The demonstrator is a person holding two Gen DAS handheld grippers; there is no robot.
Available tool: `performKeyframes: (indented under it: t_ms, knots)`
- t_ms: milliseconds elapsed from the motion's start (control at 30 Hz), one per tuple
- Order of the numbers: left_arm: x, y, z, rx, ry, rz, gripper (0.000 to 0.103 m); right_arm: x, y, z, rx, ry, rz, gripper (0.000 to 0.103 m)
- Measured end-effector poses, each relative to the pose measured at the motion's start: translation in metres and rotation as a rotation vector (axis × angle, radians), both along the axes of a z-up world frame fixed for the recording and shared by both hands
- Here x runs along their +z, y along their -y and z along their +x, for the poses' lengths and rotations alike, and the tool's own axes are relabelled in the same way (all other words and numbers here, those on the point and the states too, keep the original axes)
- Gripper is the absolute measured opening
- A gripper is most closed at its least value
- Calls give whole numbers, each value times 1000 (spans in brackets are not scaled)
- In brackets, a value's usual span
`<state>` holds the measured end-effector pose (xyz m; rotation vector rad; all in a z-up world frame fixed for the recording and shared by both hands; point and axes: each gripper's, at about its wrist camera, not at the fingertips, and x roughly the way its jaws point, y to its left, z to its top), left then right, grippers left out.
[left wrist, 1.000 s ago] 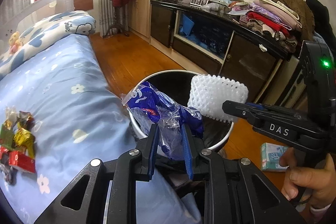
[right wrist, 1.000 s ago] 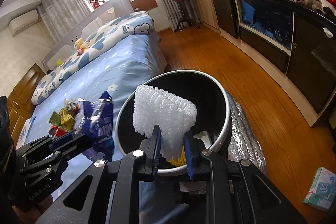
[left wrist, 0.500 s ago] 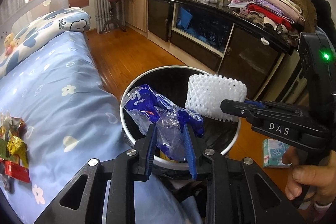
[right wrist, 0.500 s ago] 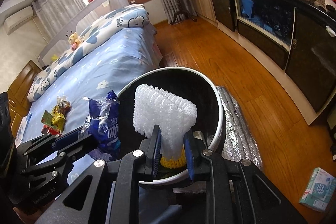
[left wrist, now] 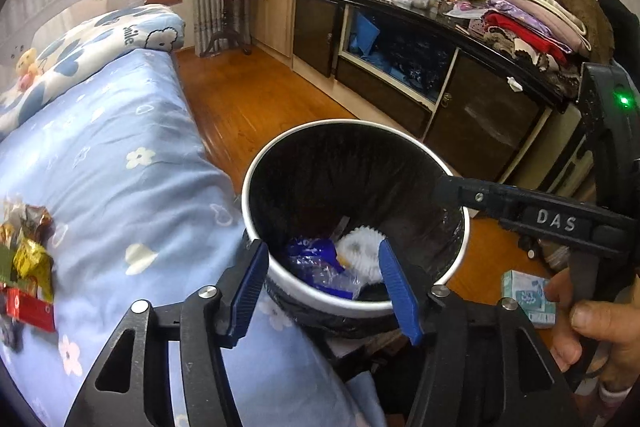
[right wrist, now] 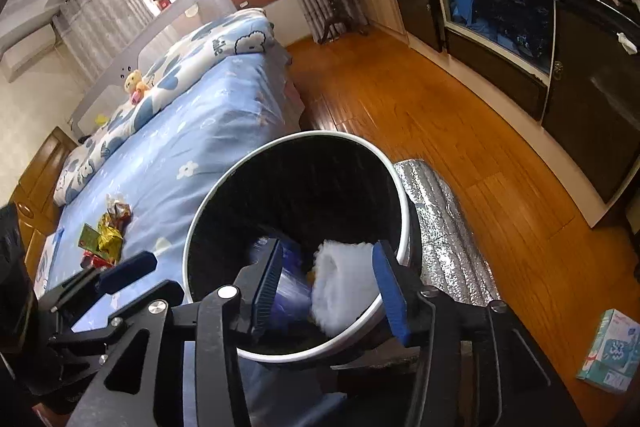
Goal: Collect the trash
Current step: 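Carry both items over the bin and open both tools to drop them, then move both tools back over the remaining trash on the bed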
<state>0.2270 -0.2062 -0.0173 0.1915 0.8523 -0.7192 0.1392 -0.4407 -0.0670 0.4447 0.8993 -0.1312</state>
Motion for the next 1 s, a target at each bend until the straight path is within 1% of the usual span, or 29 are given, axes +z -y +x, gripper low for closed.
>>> performKeyframes:
  t_ms: [33,100,233,267,300,367,467,733,833,933,967,1000]
  knots:
    - [0,-2,-2,6,-1,-3,60,1,-1,-1,-1,4,5,51]
    - [-1,-11,-7,20,-3,-14,60,3,-2,-4,-7,18,13,56]
    - [-3,-30,-15,57,-9,-23,61,10,-11,-10,-4,50,25,63]
    - [-4,-37,-18,69,-12,-26,61,11,-13,-10,-1,56,26,67]
    - [-5,-44,-20,82,-17,-29,61,13,-19,-11,8,65,27,70]
    - [-6,-58,-25,110,-24,-38,61,15,-29,-12,25,79,24,72]
    - [-6,-82,-30,156,-29,-42,61,15,-45,-12,58,89,25,77]
    - [-9,-142,-46,303,-48,-59,62,10,-95,-3,161,92,52,78]
    - [-10,-166,-57,361,-47,-56,64,8,-114,0,204,96,66,81]
    - [-8,-181,-65,409,-41,-52,71,6,-137,3,259,100,68,91]
    - [-8,-188,-68,427,-38,-50,76,5,-144,4,273,101,72,95]
    - [-7,-195,-71,446,-34,-50,77,4,-151,4,285,102,77,97]
